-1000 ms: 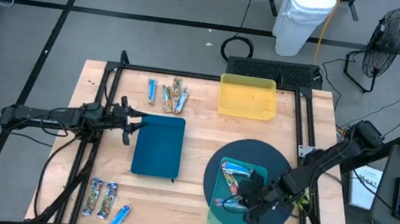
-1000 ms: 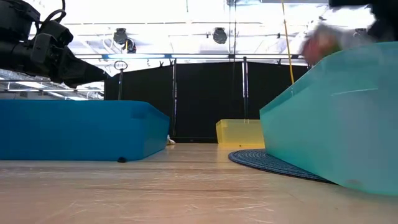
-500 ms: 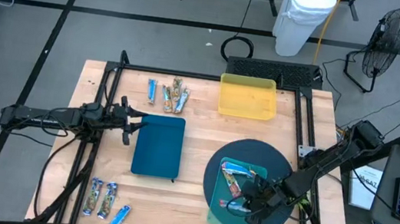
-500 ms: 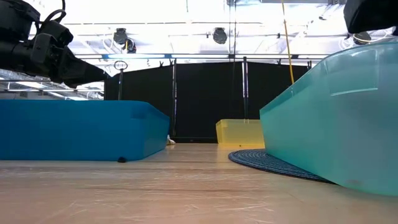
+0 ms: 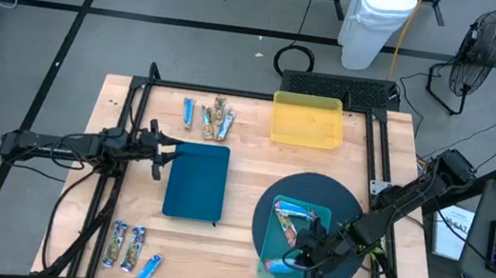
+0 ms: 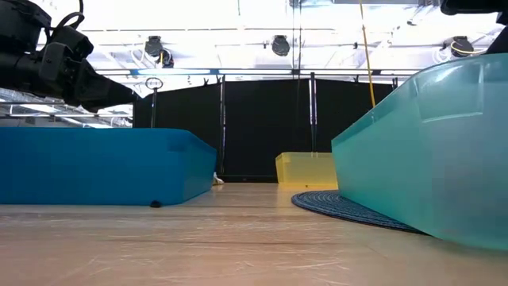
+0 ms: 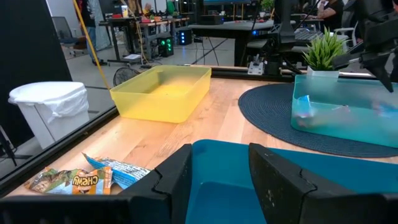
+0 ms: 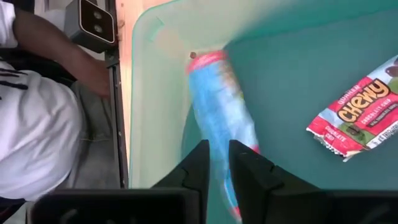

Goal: Pick and place Granola Bars by type
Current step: Put the red granola bar into the green bin, then put the left blue granola bar into the blue bin

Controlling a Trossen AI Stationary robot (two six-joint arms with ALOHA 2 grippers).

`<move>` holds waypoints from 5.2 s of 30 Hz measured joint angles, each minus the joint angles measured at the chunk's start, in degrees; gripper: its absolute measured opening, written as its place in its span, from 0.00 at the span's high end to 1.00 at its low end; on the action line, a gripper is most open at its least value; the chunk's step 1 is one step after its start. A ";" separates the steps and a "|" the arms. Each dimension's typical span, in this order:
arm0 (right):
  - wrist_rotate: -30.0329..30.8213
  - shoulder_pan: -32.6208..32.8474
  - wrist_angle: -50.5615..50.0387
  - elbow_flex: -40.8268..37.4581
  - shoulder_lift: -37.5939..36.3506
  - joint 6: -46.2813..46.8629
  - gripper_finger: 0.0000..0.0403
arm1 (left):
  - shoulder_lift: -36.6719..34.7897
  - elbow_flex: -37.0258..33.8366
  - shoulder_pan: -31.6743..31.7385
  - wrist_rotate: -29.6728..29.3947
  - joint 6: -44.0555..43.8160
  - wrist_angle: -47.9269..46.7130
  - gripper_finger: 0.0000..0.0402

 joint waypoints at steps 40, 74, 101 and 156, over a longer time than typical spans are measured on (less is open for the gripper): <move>13.11 -29.11 29.00 -39.21 -72.23 -69.85 0.83 | 0.00 0.00 0.00 0.00 -0.02 0.00 0.60; -6.03 -57.09 33.62 -48.15 -73.37 -64.25 0.83 | -0.02 0.00 0.01 1.35 -12.30 2.21 0.60; -6.05 -57.09 33.61 -48.33 -73.35 -64.30 0.83 | 62.70 49.38 -37.38 17.42 -86.61 -54.68 0.60; -6.06 -57.07 33.61 -48.33 -73.36 -64.31 0.82 | 86.90 49.27 -55.45 30.82 -130.10 -58.09 0.97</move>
